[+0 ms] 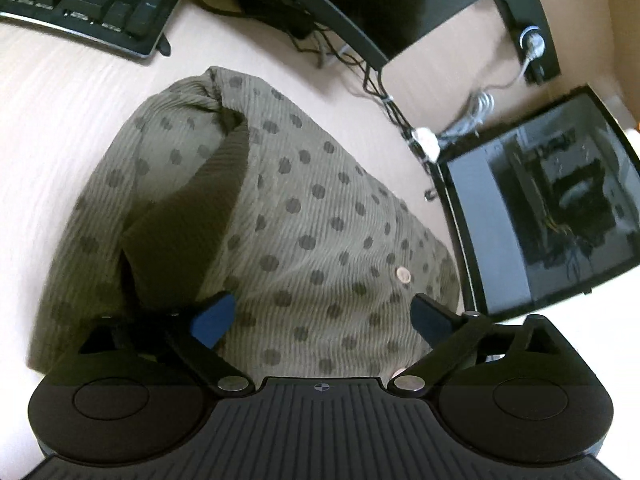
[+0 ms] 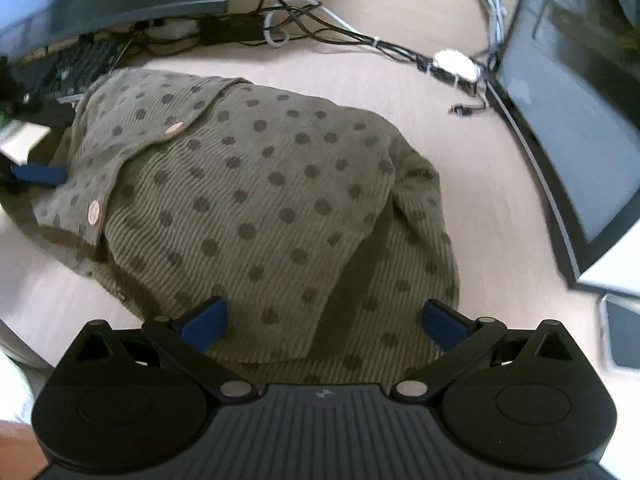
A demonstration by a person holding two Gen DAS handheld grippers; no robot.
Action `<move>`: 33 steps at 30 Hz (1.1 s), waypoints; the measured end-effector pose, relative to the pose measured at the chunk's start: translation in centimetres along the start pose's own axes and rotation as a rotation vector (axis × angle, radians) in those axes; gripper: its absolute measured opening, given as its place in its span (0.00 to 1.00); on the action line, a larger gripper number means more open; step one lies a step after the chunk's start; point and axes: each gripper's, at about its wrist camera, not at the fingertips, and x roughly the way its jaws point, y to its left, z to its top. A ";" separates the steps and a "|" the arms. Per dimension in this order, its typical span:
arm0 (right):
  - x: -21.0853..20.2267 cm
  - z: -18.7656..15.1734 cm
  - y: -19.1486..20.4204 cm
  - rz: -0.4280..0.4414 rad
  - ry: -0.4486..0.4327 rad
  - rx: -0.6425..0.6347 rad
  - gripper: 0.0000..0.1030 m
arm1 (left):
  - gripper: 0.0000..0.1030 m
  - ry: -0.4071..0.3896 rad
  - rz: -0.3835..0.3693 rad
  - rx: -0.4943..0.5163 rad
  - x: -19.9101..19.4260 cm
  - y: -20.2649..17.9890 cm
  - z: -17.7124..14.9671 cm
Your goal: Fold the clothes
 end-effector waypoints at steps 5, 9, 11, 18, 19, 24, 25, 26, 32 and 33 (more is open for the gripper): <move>-2.3 -1.5 -1.1 0.078 -0.181 -0.059 1.00 | 1.00 -0.074 0.118 0.043 0.7 -2.4 -1.2; -3.4 -1.4 -3.2 0.150 -0.275 -0.025 1.00 | 1.00 -0.106 0.263 0.148 1.5 -4.8 -2.5; -3.2 -0.5 -4.2 0.195 -0.268 0.027 1.00 | 1.00 -0.095 0.313 0.173 1.7 -5.7 -3.0; -2.1 2.0 -4.8 0.242 -0.296 0.078 1.00 | 1.00 -0.091 0.307 0.172 1.2 -5.5 -3.0; -1.7 2.3 -4.7 0.243 -0.288 0.086 1.00 | 1.00 -0.082 0.297 0.157 1.0 -5.4 -2.8; -0.8 5.1 -3.9 0.209 -0.294 0.094 1.00 | 1.00 -0.115 0.154 0.100 -2.0 -5.6 -1.3; -1.0 5.6 -3.9 0.200 -0.311 0.095 1.00 | 1.00 -0.153 0.080 0.113 -3.0 -5.9 -0.9; -1.1 6.1 -4.0 0.191 -0.329 0.096 1.00 | 1.00 -0.187 0.012 0.131 -3.7 -6.3 -0.3; 1.1 7.6 -4.4 0.316 -0.235 0.211 0.98 | 1.00 -0.141 -0.001 0.120 1.0 -4.5 3.5; 2.0 7.5 -4.1 0.308 -0.207 0.200 0.98 | 1.00 -0.129 0.016 0.082 2.0 -3.2 4.0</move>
